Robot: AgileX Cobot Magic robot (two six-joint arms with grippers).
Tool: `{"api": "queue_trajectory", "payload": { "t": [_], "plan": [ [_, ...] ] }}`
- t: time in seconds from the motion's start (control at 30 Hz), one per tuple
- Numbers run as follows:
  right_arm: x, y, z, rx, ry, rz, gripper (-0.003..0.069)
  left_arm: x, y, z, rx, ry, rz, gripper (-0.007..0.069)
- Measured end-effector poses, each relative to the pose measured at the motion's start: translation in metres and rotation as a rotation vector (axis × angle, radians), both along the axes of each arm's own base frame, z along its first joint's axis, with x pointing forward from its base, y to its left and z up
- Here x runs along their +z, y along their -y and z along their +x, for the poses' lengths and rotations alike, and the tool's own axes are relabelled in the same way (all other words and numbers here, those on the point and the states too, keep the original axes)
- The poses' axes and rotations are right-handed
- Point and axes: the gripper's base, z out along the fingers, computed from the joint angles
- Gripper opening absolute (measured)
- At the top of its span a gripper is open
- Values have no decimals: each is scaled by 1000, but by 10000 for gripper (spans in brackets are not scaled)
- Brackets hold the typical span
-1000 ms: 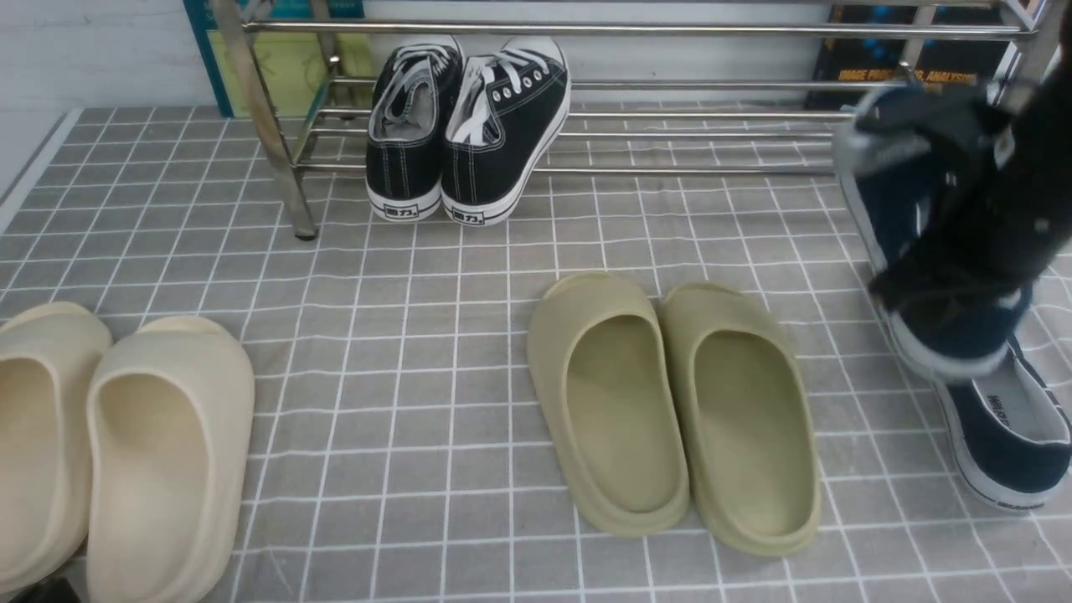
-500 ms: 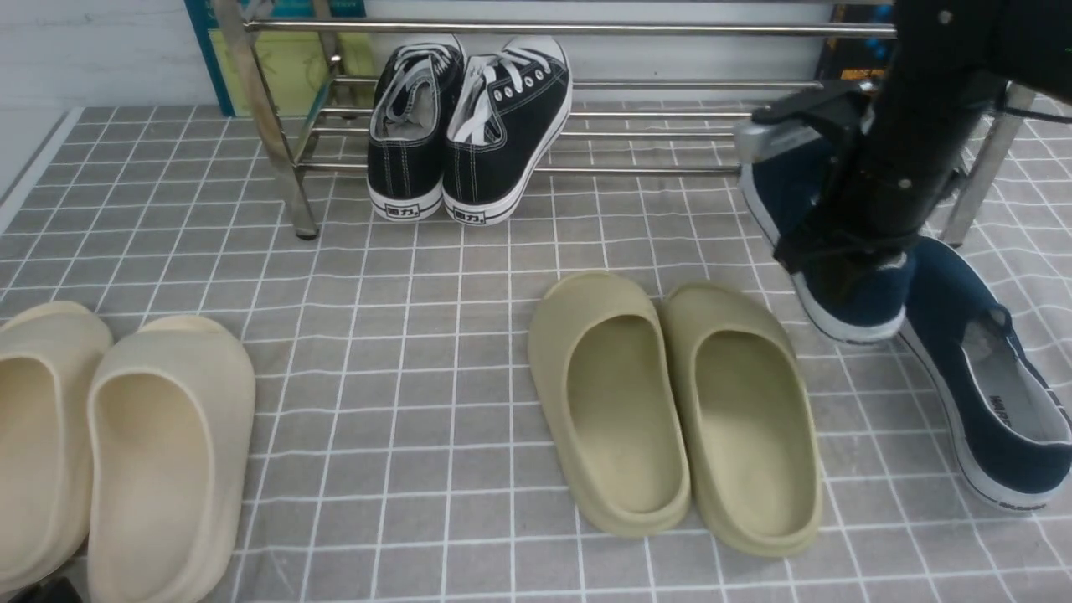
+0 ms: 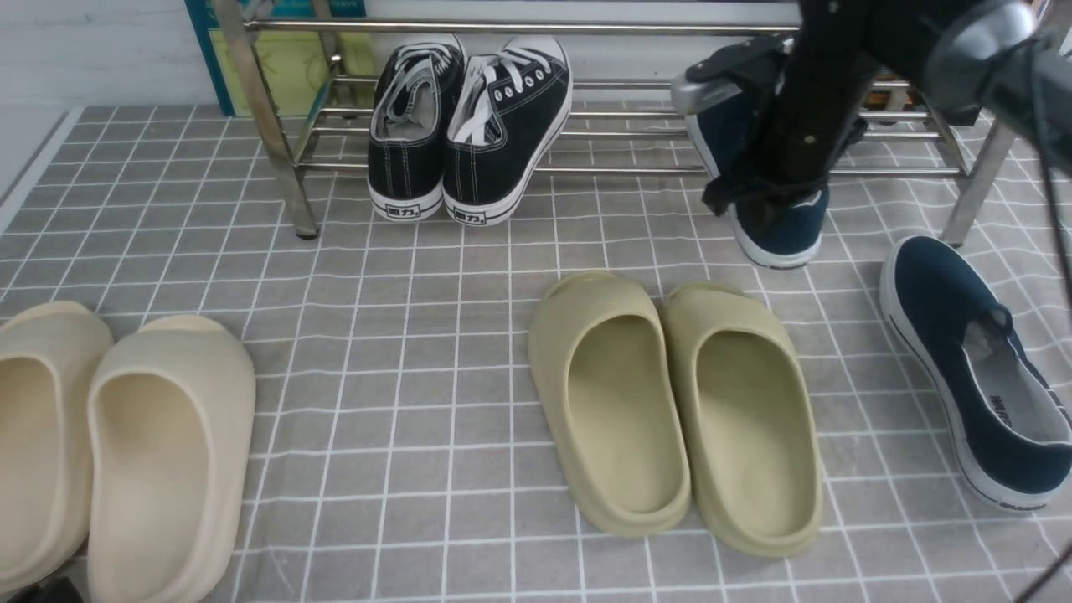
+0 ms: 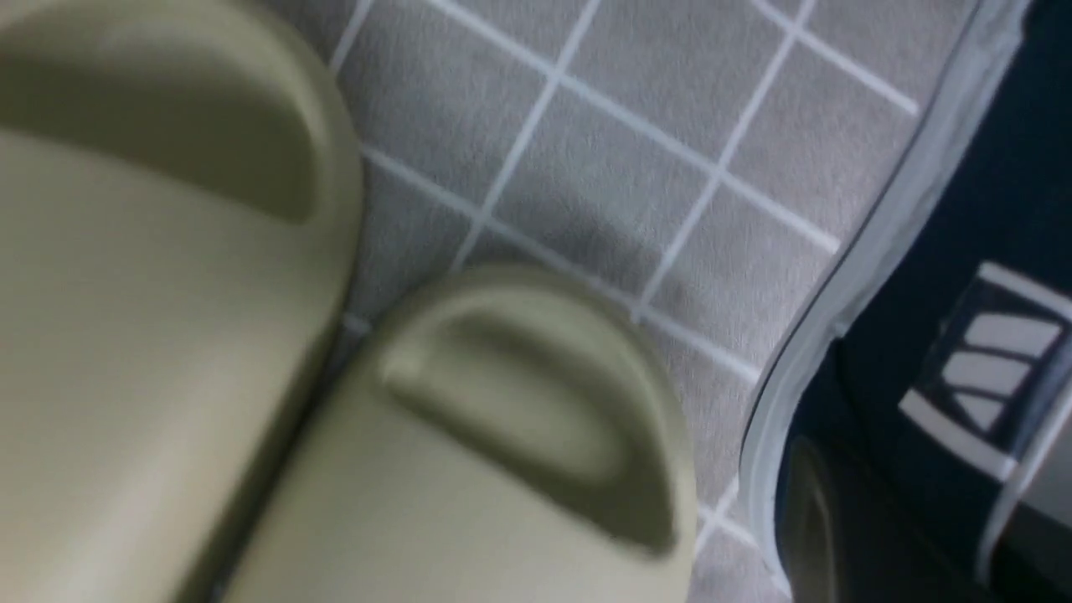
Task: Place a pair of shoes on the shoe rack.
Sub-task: Use the right arm to put a shoe into the shoe rack
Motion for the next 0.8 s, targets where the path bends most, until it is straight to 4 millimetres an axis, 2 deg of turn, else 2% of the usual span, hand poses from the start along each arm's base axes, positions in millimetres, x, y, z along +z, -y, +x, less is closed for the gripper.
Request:
{"api": "queue_trajectory", "payload": {
  "t": [0.33, 0.43, 0.53, 0.63, 0.8],
  "plan": [
    [1, -1, 6, -1, 34, 0, 61, 0, 0, 0, 0, 0, 0, 131],
    [3, 3, 8, -9, 48, 6, 117, 0, 0, 0, 0, 0, 0, 134],
    [8, 6, 9, -30, 61, 16, 206, 0, 0, 0, 0, 0, 0, 134],
    [26, 9, 7, -56, 106, 30, 348, 0, 0, 0, 0, 0, 0, 134],
    [56, 10, -3, -56, 156, 69, 438, 0, 0, 0, 0, 0, 0, 134]
  ]
}}
